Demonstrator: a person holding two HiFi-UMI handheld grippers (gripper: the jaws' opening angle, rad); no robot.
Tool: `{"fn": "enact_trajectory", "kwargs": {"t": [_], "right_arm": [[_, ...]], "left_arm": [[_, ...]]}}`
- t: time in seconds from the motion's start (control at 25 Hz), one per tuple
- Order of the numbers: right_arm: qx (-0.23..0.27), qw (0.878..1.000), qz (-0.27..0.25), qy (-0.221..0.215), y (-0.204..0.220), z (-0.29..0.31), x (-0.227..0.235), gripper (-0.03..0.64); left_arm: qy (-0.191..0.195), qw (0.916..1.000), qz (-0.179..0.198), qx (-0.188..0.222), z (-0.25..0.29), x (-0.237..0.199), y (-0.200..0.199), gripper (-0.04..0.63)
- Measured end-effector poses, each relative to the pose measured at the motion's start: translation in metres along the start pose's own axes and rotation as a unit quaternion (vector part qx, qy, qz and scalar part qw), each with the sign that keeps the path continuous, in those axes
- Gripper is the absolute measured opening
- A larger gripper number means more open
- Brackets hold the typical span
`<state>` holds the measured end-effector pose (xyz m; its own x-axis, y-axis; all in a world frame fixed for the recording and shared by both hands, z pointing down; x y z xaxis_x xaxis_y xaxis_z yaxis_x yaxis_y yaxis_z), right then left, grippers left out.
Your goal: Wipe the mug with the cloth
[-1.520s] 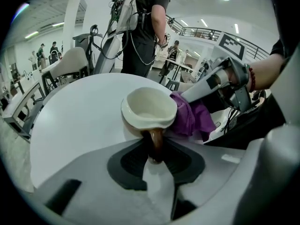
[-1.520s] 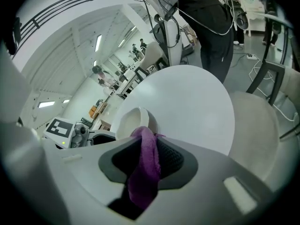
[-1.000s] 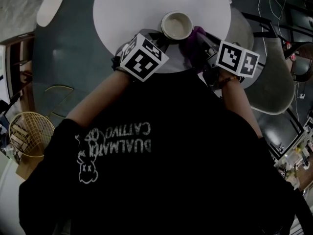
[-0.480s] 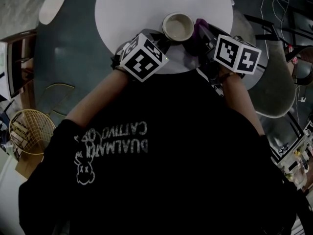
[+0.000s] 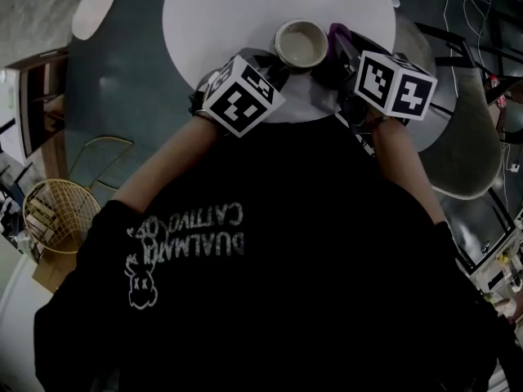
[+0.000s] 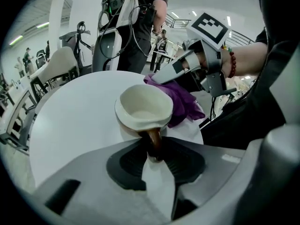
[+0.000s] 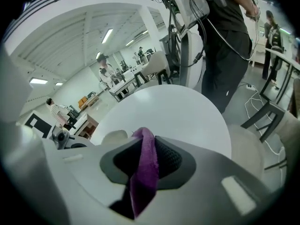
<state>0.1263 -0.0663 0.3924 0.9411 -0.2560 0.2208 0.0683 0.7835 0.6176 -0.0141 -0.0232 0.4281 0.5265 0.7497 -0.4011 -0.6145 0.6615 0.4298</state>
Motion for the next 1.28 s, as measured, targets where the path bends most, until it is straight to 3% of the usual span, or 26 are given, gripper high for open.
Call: {"fn": "enact_trajectory", "kwargs": {"t": [0.36, 0.68, 0.84, 1.28], "right_arm": [[0.017, 1.000, -0.013, 0.006, 0.001, 0.002, 0.002, 0.081], [0.032, 0.999, -0.023, 0.013, -0.013, 0.015, 0.011, 0.081], [0.044, 0.998, -0.036, 0.013, -0.020, 0.022, 0.009, 0.081], [0.030, 0.988, -0.151, 0.017, -0.033, 0.038, 0.001, 0.080]], "left_arm": [[-0.005, 0.9996, 0.018, -0.020, 0.005, 0.005, 0.004, 0.100], [-0.003, 0.9994, 0.001, -0.034, 0.009, 0.000, -0.007, 0.103], [-0.007, 0.9990, 0.011, -0.042, 0.006, -0.004, -0.007, 0.103], [-0.001, 0.9981, 0.035, -0.051, 0.011, -0.005, -0.006, 0.104]]}}
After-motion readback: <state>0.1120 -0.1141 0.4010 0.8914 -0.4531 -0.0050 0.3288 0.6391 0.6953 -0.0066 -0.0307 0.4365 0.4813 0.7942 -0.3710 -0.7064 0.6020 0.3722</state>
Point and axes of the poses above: the fingertips, and each gripper's own axes: z forward along the fingers, x to its right, y out of its underside, the point moved 4 cm from there along -z, backward along the fingers, and after that the axes turned 15 degrees about -z, right-handed, at the moved point
